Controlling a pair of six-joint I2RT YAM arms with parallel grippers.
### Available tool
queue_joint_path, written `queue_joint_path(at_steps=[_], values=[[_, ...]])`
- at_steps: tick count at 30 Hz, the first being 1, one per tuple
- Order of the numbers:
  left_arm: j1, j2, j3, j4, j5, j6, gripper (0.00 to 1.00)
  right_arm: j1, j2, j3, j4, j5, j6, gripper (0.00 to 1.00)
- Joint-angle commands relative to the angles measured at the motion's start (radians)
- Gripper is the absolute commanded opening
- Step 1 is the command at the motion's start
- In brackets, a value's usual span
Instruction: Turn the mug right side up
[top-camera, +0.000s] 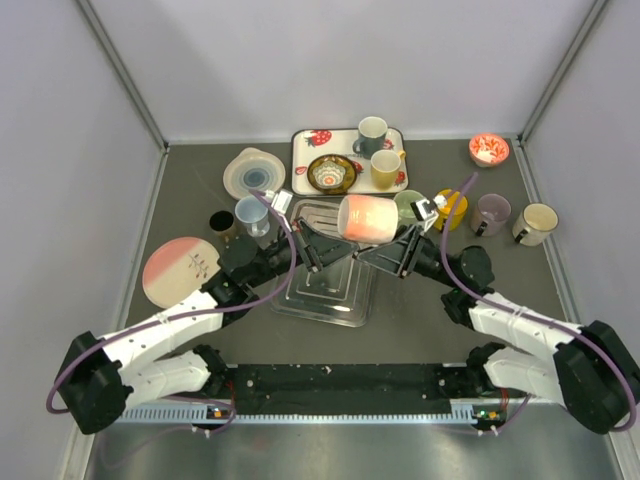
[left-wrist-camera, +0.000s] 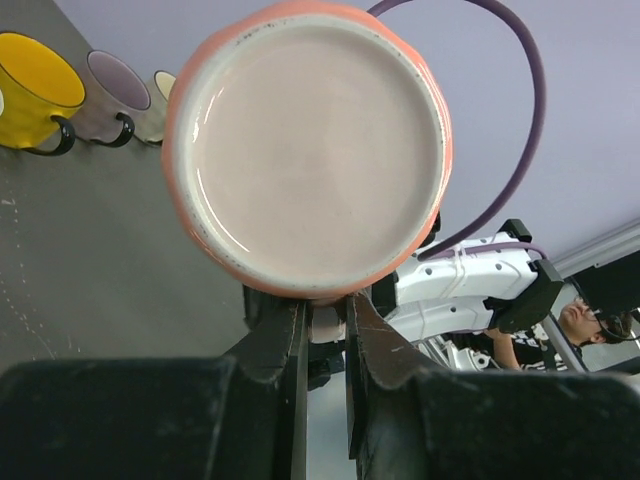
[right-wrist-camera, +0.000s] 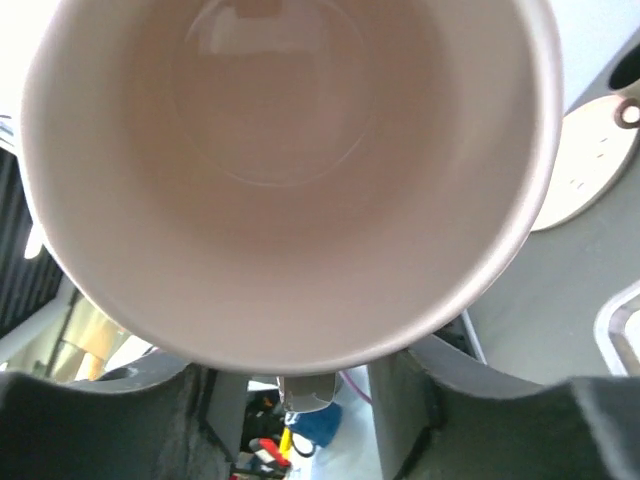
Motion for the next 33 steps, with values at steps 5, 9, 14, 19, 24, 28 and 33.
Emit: queue_joint_path(at_steps=[5,9,14,19,24,28,33], values=[[-0.027,-0.018,-0.017,0.121,0.062,-0.012,0.00,0.006,0.071,0.029,0.376,0.030,0.140,0.23],[-0.029,-0.032,-0.029,0.115,0.059,-0.004,0.00,0.006,0.061,0.032,0.365,0.053,0.145,0.09],[-0.029,-0.074,-0.037,0.054,0.030,0.033,0.00,0.006,-0.007,0.047,0.142,0.047,0.058,0.00],[-0.029,-0.167,-0.031,-0.099,-0.046,0.114,0.44,0.008,-0.177,0.088,-0.215,0.059,-0.137,0.00],[-0.026,-0.279,-0.052,-0.184,-0.195,0.148,0.63,0.008,-0.295,0.162,-0.609,0.077,-0.283,0.00],[-0.024,-0.400,-0.029,-0.354,-0.316,0.203,0.70,0.007,-0.387,0.382,-1.164,0.164,-0.590,0.00],[-0.024,-0.494,-0.045,-0.578,-0.458,0.223,0.76,0.006,-0.299,0.676,-1.861,0.595,-0.866,0.00]])
